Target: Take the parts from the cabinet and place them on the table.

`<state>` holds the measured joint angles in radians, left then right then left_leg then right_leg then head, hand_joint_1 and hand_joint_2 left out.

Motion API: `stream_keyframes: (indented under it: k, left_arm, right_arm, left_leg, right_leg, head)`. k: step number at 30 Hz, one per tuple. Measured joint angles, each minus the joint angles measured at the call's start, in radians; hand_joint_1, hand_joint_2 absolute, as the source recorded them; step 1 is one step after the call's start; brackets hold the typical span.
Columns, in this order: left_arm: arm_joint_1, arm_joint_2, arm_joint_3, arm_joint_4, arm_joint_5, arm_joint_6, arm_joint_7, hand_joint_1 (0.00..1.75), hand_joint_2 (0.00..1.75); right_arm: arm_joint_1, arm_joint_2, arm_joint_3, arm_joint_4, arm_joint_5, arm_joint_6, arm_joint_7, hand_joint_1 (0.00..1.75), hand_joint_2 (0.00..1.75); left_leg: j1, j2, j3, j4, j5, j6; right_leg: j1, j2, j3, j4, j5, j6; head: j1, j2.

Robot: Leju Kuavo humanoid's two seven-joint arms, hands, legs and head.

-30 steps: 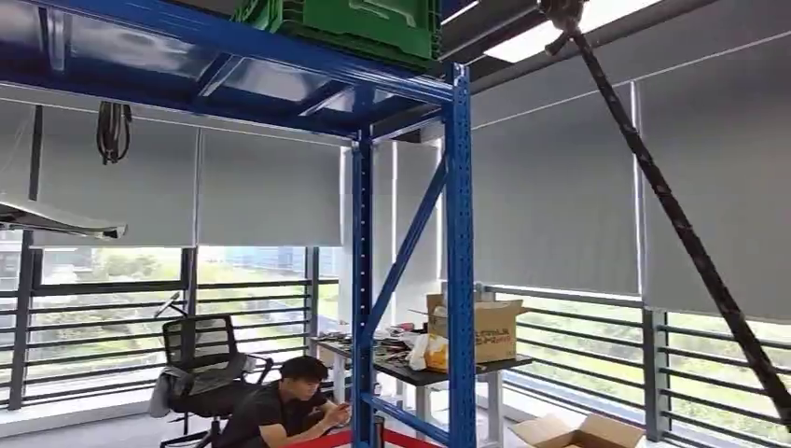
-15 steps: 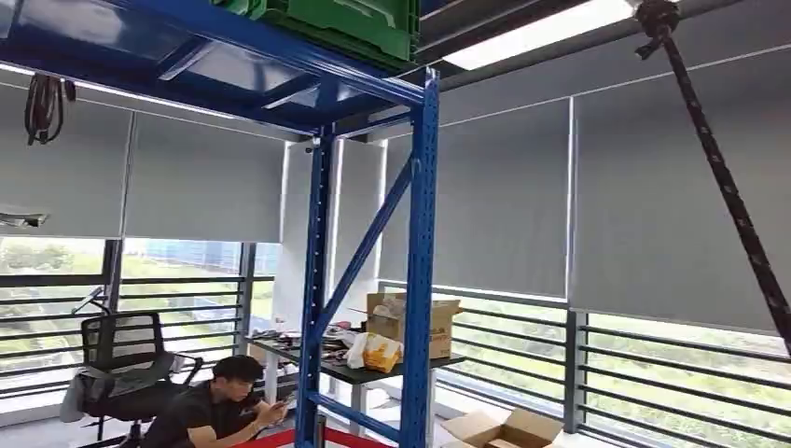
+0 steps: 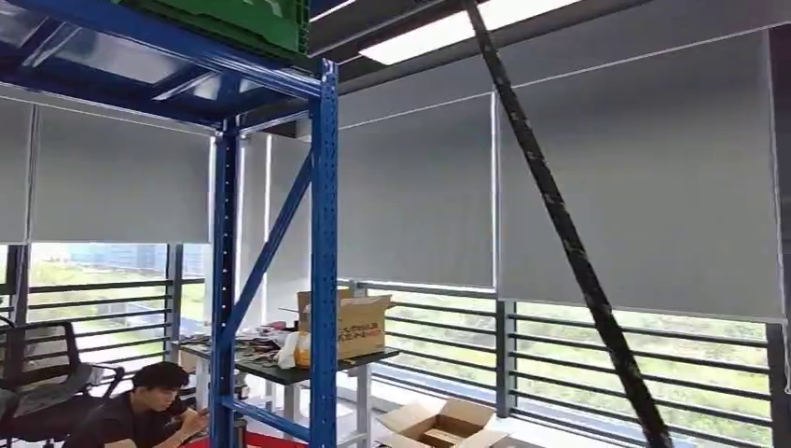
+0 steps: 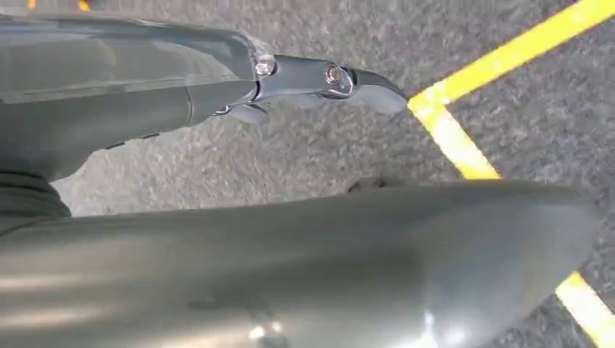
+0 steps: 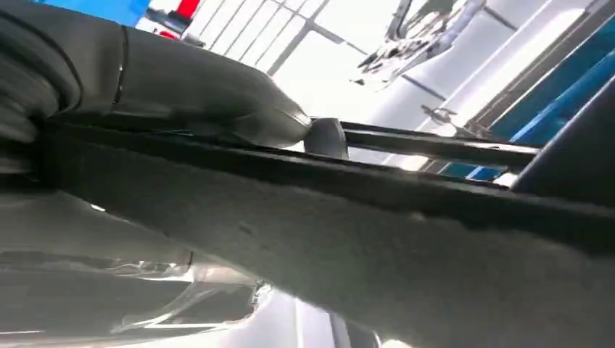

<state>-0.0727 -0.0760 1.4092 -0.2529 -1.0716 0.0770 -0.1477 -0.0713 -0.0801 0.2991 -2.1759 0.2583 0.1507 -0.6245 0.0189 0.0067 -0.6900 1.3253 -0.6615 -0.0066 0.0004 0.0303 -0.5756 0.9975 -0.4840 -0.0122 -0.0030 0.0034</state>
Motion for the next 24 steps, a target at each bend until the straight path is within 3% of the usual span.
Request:
stream_keyframes:
  k: [2, 3, 4, 5, 8, 9, 10, 11, 13, 14, 15, 16, 18, 19, 20, 23, 24]
  left_arm:
    - [0.000, 0.011, 0.000, 0.000, 0.000, -0.004, -0.006, 0.00, 1.75]
    - [-0.001, 0.016, 0.000, 0.000, 0.000, -0.005, -0.008, 0.00, 1.75]
    - [-0.001, 0.020, 0.000, 0.000, 0.000, -0.005, -0.011, 0.00, 1.75]
    - [-0.001, 0.021, -0.001, 0.000, -0.002, -0.005, -0.013, 0.00, 1.75]
    - [-0.005, 0.026, -0.003, 0.000, -0.015, -0.009, -0.018, 0.00, 1.75]
    - [-0.008, 0.026, -0.005, 0.000, -0.018, -0.014, -0.021, 0.00, 1.75]
    - [-0.010, 0.027, -0.005, 0.000, -0.018, -0.016, -0.024, 0.00, 1.75]
    - [-0.010, 0.028, -0.005, 0.000, -0.019, -0.016, -0.028, 0.00, 1.75]
    - [-0.007, 0.029, -0.007, 0.000, -0.027, -0.016, -0.022, 0.00, 1.75]
    - [-0.007, 0.029, -0.008, 0.000, -0.032, -0.016, -0.018, 0.00, 1.75]
    - [-0.007, 0.029, -0.012, 0.000, -0.034, -0.017, -0.015, 0.00, 1.75]
    - [-0.008, 0.029, -0.016, 0.000, -0.039, -0.018, -0.014, 0.00, 1.75]
    - [-0.011, 0.028, -0.022, 0.000, -0.040, -0.018, -0.013, 0.00, 1.75]
    - [-0.011, 0.028, -0.023, 0.000, -0.040, -0.018, -0.013, 0.00, 1.75]
    - [-0.011, 0.027, -0.023, 0.000, -0.040, -0.018, -0.013, 0.00, 1.75]
    - [-0.012, 0.026, -0.024, 0.000, -0.040, -0.021, -0.014, 0.00, 1.75]
    - [-0.014, 0.026, -0.025, 0.000, -0.040, -0.026, -0.016, 0.00, 1.75]
  right_arm:
    - [0.005, -0.004, 0.004, -0.001, 0.001, -0.006, -0.006, 1.75, 1.75]
    - [0.006, -0.005, 0.008, -0.003, 0.003, -0.008, -0.007, 1.75, 1.75]
    - [0.006, -0.007, 0.010, -0.005, 0.003, -0.010, -0.009, 1.75, 1.75]
    - [0.004, -0.008, 0.011, -0.005, 0.003, -0.011, -0.013, 1.75, 1.75]
    - [0.006, -0.014, 0.015, -0.014, 0.007, -0.016, -0.018, 1.75, 1.75]
    - [0.005, -0.016, 0.016, -0.017, 0.006, -0.016, -0.019, 1.75, 1.75]
    - [0.003, -0.019, 0.016, -0.022, 0.005, -0.016, -0.021, 1.75, 1.75]
    - [-0.002, -0.023, 0.017, -0.024, 0.005, -0.016, -0.022, 1.75, 1.75]
    - [-0.005, -0.026, 0.018, -0.024, 0.003, -0.016, -0.024, 1.75, 1.75]
    - [-0.005, -0.029, 0.018, -0.024, 0.002, -0.016, -0.024, 1.75, 1.75]
    - [-0.005, -0.032, 0.019, -0.024, 0.000, -0.015, -0.024, 1.75, 1.75]
    - [-0.005, -0.035, 0.019, -0.024, 0.000, -0.015, -0.024, 1.75, 1.75]
    - [-0.007, -0.039, 0.019, -0.027, -0.001, -0.015, -0.024, 1.75, 1.75]
    - [-0.009, -0.040, 0.020, -0.029, -0.002, -0.015, -0.025, 1.75, 1.75]
    - [-0.014, -0.041, 0.021, -0.029, -0.002, -0.015, -0.025, 1.75, 1.75]
    - [-0.012, -0.044, 0.021, -0.031, -0.007, -0.013, -0.027, 1.75, 1.75]
    - [-0.012, -0.047, 0.021, -0.034, -0.011, -0.009, -0.027, 1.75, 1.75]
  left_leg:
    - [0.001, -0.003, 0.049, -0.127, 0.090, 0.003]
    - [0.003, -0.020, 0.087, -0.220, 0.142, 0.004]
    - [0.009, -0.060, 0.111, -0.267, 0.146, 0.006]
    - [0.011, -0.065, 0.117, -0.290, 0.140, 0.005]
    - [0.001, -0.046, 0.116, -0.282, 0.140, 0.017]
    - [0.008, -0.037, 0.119, -0.290, 0.145, 0.026]
    - [0.008, -0.029, 0.123, -0.293, 0.145, 0.030]
    - [0.007, -0.020, 0.124, -0.293, 0.144, 0.036]
    - [0.003, 0.003, 0.126, -0.292, 0.141, 0.040]
    - [0.002, 0.013, 0.126, -0.292, 0.140, 0.041]
    - [0.001, 0.022, 0.127, -0.292, 0.139, 0.041]
    - [0.001, 0.031, 0.130, -0.292, 0.136, 0.040]
    - [0.000, 0.045, 0.140, -0.292, 0.130, 0.036]
    - [0.000, 0.051, 0.145, -0.293, 0.126, 0.032]
    - [-0.006, 0.057, 0.146, -0.292, 0.122, 0.025]
    - [-0.001, 0.078, 0.154, -0.302, 0.121, 0.012]
    - [-0.001, 0.086, 0.161, -0.306, 0.120, 0.004]
  right_leg:
    - [-0.001, 0.025, 0.003, 0.004, -0.003, 0.002]
    - [-0.002, 0.037, 0.005, 0.010, -0.008, 0.005]
    - [-0.003, 0.047, 0.002, 0.016, -0.012, 0.010]
    - [0.002, 0.058, -0.005, 0.028, -0.016, 0.015]
    - [-0.005, 0.080, -0.010, 0.017, -0.009, 0.032]
    - [-0.006, 0.080, -0.011, 0.022, -0.014, 0.038]
    - [-0.001, 0.028, -0.015, 0.042, -0.030, 0.043]
    - [-0.002, -0.001, -0.038, 0.092, -0.061, 0.048]
    - [-0.007, -0.019, -0.118, 0.256, -0.135, 0.054]
    - [-0.008, -0.020, -0.150, 0.319, -0.153, 0.056]
    - [-0.009, -0.022, -0.162, 0.337, -0.147, 0.056]
    - [-0.009, -0.025, -0.147, 0.302, -0.117, 0.056]
    - [-0.007, -0.040, -0.060, 0.127, -0.026, 0.048]
    - [-0.002, -0.074, -0.017, 0.038, 0.003, 0.041]
    - [0.010, -0.086, -0.008, 0.022, -0.011, 0.038]
    - [0.014, -0.057, -0.015, 0.022, -0.008, 0.025]
    - [0.013, -0.048, -0.010, 0.010, -0.003, 0.016]
  head:
    - [0.000, 0.000]
    - [0.000, 0.000]
    - [0.000, 0.000]
    - [0.000, 0.000]
    - [0.000, 0.000]
    - [0.000, 0.000]
    - [0.000, 0.000]
    - [0.000, 0.000]
    - [0.000, 0.000]
    - [0.000, 0.000]
    - [0.000, 0.000]
    - [0.000, 0.000]
    - [0.000, 0.000]
    - [0.000, 0.000]
    - [0.000, 0.000]
    - [0.000, 0.000]
    - [0.000, 0.000]
